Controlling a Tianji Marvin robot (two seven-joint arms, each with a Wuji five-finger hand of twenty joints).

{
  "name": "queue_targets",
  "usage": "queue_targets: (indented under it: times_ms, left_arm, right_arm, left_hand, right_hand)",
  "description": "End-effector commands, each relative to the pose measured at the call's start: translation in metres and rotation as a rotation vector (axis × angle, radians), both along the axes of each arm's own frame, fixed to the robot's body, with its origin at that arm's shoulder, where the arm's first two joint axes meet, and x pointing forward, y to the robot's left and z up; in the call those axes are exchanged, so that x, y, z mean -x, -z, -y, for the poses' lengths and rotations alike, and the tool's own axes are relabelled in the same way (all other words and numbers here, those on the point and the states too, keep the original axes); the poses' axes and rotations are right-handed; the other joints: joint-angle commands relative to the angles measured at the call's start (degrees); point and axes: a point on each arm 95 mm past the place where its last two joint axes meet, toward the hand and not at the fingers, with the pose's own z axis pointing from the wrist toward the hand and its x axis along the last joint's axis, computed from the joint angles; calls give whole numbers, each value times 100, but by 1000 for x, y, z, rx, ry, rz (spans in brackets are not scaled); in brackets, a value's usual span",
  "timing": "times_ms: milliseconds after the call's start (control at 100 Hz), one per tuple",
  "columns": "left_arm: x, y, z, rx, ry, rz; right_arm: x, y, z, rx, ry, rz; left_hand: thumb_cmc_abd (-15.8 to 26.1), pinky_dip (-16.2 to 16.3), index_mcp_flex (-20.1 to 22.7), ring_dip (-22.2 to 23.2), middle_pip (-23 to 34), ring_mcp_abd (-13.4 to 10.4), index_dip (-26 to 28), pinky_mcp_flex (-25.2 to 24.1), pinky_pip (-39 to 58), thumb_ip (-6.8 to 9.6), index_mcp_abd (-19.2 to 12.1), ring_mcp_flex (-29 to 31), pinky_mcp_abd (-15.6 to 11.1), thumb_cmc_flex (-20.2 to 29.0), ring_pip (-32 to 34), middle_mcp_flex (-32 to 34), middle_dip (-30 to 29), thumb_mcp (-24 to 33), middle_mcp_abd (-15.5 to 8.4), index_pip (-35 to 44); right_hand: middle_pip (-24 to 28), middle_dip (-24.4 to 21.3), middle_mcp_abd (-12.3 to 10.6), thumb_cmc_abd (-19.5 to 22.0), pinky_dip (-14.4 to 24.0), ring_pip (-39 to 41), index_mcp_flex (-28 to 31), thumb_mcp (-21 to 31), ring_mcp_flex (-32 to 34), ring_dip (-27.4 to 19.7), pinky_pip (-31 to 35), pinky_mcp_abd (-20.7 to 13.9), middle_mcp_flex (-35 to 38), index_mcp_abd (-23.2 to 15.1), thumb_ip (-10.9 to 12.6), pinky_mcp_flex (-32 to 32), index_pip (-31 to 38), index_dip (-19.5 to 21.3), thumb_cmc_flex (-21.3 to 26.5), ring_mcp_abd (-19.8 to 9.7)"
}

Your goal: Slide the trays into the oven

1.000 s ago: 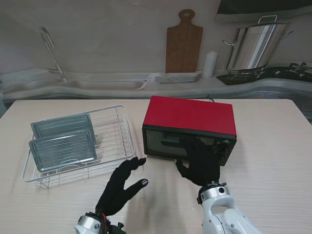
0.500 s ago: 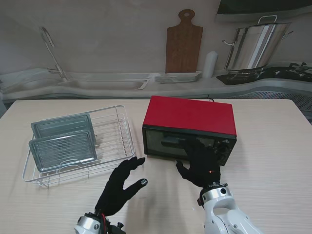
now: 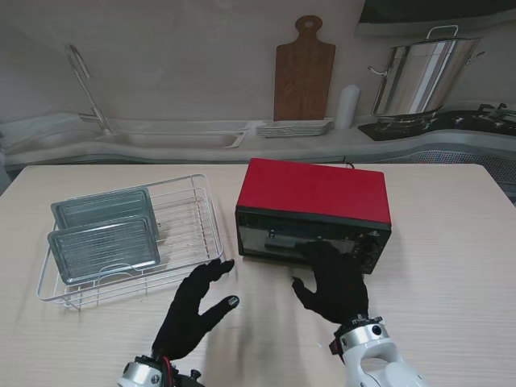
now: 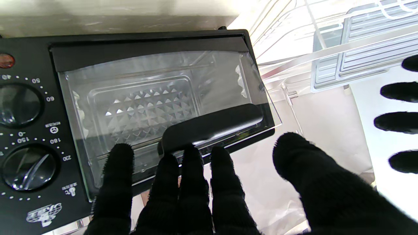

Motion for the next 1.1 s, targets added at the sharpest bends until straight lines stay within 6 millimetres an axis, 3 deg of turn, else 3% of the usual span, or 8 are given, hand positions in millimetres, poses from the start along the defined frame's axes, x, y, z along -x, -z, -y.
queue_targets:
  times_ms: [0, 1090]
  left_arm:
    - [4, -2, 3, 13, 5, -3]
    - [10, -5, 2, 21, -2, 20]
  right_arm:
    - [10, 12, -1, 3, -14, -47]
    - [65, 45, 15, -35, -86, -131]
  left_hand:
    - [29, 167, 118, 58, -55, -12, 107, -90, 17, 176, 50, 32, 17, 92, -35, 143, 74, -26, -13, -44]
    - [28, 180, 153, 46, -69, -3, 95, -94, 8, 171, 67, 23, 27, 81, -46, 156, 64, -14, 4, -63]
  right_hand:
    - [150, 74, 297, 127, 52, 208, 93, -174, 323, 144, 98, 31, 270, 83, 239, 14, -32, -18, -253, 338]
    - [119, 79, 211, 170, 25, 107, -45, -235, 215, 100, 24, -21, 75, 20, 244, -50, -42, 24, -246, 257]
